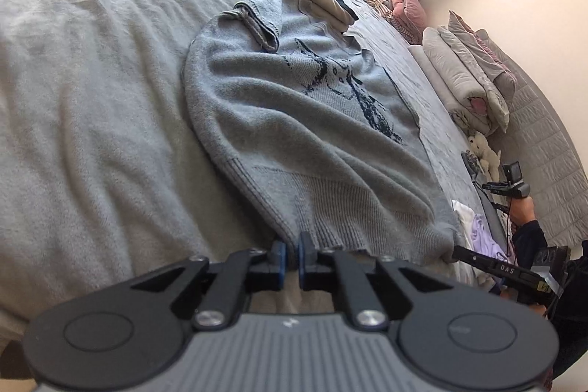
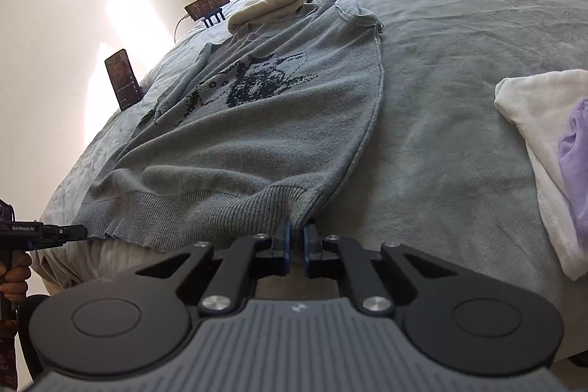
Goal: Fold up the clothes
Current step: 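Pull the hem with both grippers to straighten the sweater body, then release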
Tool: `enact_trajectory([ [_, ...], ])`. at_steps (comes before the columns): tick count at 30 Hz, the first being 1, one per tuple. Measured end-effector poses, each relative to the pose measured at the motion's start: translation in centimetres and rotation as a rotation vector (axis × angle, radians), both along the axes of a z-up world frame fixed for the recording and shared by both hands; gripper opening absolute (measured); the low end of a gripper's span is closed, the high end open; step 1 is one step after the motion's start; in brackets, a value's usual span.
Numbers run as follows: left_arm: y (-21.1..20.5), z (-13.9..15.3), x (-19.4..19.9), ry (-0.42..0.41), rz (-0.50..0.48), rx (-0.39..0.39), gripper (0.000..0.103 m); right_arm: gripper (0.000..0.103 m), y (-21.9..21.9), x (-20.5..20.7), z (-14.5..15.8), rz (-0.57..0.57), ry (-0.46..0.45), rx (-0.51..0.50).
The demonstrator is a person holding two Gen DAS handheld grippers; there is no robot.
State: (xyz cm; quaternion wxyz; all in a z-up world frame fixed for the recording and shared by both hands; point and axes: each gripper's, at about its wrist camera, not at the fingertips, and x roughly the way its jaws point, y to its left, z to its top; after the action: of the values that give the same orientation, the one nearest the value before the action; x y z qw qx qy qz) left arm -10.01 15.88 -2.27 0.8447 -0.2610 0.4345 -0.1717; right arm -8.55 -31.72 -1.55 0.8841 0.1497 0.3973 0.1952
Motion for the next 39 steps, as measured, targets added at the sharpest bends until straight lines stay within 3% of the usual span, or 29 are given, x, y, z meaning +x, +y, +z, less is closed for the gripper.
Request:
enact_trajectory([
  [7,2.4,2.7,-2.6,-0.037,-0.014,0.010,0.005,0.006,-1.5,-2.4,4.2,-0.007,-0.044,0.006],
  [11,2.4,2.6,-3.6,-0.023,-0.046,0.050,0.005,0.006,-1.2,-3.7,5.5,0.013,-0.049,-0.052],
  [16,1.9,1.1,-3.9,0.012,-0.063,0.094,0.005,0.006,-0.5,-3.9,4.2,0.033,-0.009,-0.120],
  [24,1.0,-1.8,-2.7,0.070,-0.062,0.157,0.005,0.006,-1.0,-1.9,0.0,-0.006,0.100,-0.150],
  [31,1.3,-2.2,-2.5,0.073,-0.082,0.168,0.006,0.006,-0.3,-1.3,-0.8,0.009,0.108,-0.201],
  [34,1.5,-1.9,-2.5,0.076,-0.097,0.164,0.010,0.009,0.1,-1.3,-0.2,0.021,0.098,-0.231],
  [35,1.5,-1.6,-2.5,0.072,-0.103,0.167,0.011,0.014,0.2,-1.3,0.0,0.023,0.093,-0.241],
  [39,1.5,0.1,-2.3,0.031,-0.109,0.188,0.030,0.018,0.6,-1.1,1.5,0.017,0.048,-0.283],
])
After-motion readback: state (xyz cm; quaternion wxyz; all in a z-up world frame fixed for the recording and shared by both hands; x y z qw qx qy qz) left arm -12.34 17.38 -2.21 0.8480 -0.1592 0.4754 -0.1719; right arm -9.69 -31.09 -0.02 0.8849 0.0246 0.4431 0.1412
